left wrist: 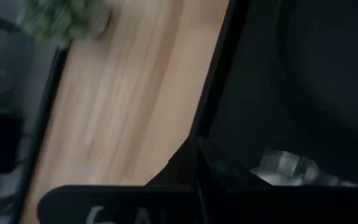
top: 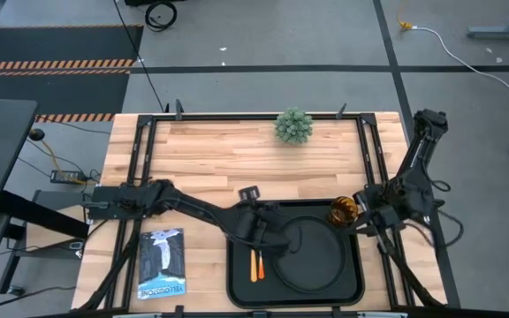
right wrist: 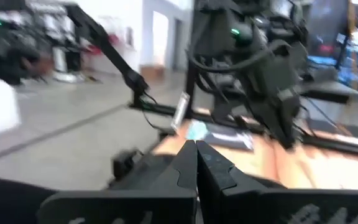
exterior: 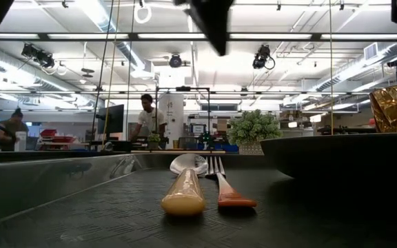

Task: Pick and place plate/cup/fork/spoon on tray
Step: Put the yellow spoon to the left orange fork on the black tray

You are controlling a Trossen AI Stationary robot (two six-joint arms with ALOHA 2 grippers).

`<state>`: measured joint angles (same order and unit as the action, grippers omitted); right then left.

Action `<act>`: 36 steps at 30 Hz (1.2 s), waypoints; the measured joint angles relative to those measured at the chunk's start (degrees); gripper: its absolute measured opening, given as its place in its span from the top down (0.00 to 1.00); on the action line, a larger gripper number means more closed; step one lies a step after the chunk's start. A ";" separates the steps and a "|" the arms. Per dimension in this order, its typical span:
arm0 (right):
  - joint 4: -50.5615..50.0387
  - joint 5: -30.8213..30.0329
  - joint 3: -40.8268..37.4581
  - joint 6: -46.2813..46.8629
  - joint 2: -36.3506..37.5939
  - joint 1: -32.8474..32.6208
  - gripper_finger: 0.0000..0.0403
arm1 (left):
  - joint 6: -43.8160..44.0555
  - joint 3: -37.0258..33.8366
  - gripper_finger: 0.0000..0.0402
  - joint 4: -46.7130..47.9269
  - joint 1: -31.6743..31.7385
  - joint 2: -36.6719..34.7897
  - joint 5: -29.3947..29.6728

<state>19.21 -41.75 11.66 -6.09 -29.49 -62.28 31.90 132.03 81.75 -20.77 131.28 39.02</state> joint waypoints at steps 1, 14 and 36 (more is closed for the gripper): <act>-0.03 2.22 -0.20 -0.44 1.48 0.78 1.00 | -1.80 0.00 0.99 -2.89 0.52 0.00 -0.46; -6.77 16.76 -0.33 -4.93 17.18 11.77 1.00 | -17.99 -9.79 0.99 -30.07 6.94 0.06 -10.57; -7.33 2.83 2.63 -24.00 24.19 15.86 0.99 | -56.91 -9.53 0.98 -45.32 7.86 -4.39 -13.21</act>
<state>11.87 -38.92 14.29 -30.09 -5.30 -46.42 -25.02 122.50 36.43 -12.91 126.89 25.81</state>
